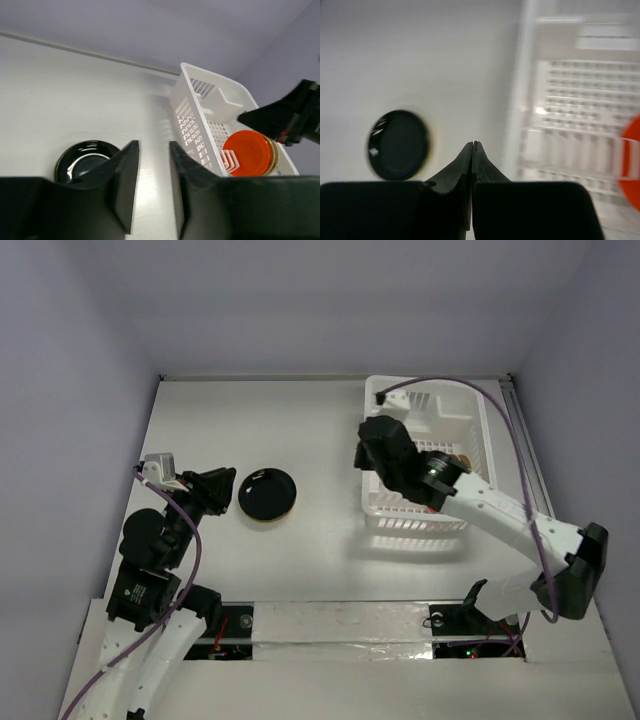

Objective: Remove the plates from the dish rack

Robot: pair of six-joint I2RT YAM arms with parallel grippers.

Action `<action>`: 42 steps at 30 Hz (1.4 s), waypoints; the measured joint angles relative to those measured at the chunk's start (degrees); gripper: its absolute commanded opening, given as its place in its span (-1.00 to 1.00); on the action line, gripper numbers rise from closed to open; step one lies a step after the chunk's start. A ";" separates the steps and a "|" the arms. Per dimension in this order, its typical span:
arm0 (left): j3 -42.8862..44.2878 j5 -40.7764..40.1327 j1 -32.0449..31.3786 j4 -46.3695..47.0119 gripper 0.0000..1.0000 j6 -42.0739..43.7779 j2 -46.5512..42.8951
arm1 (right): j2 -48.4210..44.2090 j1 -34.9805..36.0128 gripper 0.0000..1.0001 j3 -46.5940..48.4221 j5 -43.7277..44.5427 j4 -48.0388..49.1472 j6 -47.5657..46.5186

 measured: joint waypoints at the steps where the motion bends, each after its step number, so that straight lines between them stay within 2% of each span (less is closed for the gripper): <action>1: 0.00 0.02 0.00 0.00 -0.67 0.02 -0.04 | -2.01 -0.57 -0.98 -0.15 2.91 -2.95 0.07; 3: 0.00 0.09 0.00 0.02 -0.86 0.02 -0.15 | -4.66 -2.12 -0.89 -0.98 8.98 -10.29 1.92; 4: 0.00 0.17 0.00 0.02 -0.87 0.09 -0.17 | -5.86 -3.87 -0.83 -1.60 11.32 -13.44 2.91; 8: 0.00 0.26 0.00 0.02 -0.85 0.11 -0.17 | -6.91 -11.26 -0.37 -7.32 16.17 -23.78 4.70; 11: 0.00 0.26 0.00 0.02 -0.79 0.11 -0.17 | -8.81 -17.35 -0.23 -12.46 15.91 -26.38 3.34; 16: 0.00 0.31 0.00 0.02 -0.75 0.09 -0.17 | -11.87 -22.56 -0.24 -13.38 15.41 -26.93 -0.11; 32: 0.00 0.42 0.00 0.02 -0.71 0.09 -0.17 | -9.25 -24.06 -0.51 -13.44 12.79 -23.80 -5.77; 42: 0.00 0.42 0.00 0.02 -0.71 0.09 -0.17 | -6.14 -24.06 -0.43 -13.44 11.43 -21.99 -7.32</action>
